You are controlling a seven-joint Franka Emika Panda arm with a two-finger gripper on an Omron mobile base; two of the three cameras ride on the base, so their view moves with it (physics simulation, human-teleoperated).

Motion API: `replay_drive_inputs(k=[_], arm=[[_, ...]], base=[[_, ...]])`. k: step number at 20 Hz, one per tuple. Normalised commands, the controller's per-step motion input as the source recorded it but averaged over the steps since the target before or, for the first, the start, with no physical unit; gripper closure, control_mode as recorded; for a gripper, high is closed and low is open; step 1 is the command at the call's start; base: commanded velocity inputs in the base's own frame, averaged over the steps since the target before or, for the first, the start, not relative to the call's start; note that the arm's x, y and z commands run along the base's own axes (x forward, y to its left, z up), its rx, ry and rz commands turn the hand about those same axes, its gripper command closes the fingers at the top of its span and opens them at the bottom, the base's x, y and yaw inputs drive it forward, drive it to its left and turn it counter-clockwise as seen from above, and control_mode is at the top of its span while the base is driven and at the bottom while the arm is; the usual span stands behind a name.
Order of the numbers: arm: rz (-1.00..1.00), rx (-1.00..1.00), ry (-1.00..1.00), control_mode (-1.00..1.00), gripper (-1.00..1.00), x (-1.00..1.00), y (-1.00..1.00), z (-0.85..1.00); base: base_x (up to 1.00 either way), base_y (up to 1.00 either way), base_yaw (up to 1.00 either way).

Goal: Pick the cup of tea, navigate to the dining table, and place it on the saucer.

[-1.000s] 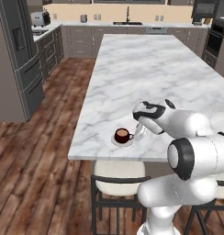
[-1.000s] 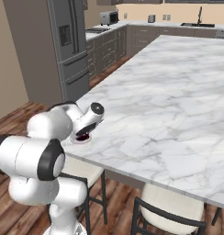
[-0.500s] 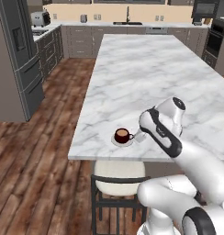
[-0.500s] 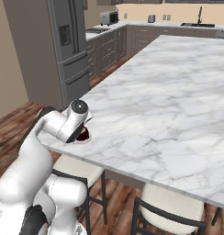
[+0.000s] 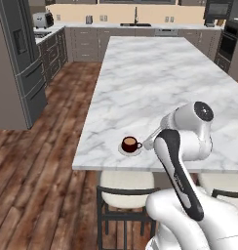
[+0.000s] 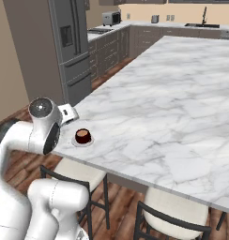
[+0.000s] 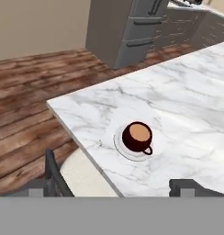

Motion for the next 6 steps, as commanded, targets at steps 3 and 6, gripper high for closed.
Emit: replay_drive_inputs(k=[3,6], arm=[[-0.25,0.00,-0.22,-1.00,-1.00,-1.00,-0.12,0.68],[-0.28,0.00,-0.17,-1.00,-1.00,-1.00,-0.46,0.33]], base=[[0.00,0.00,0.00],[0.00,0.00,0.00]])
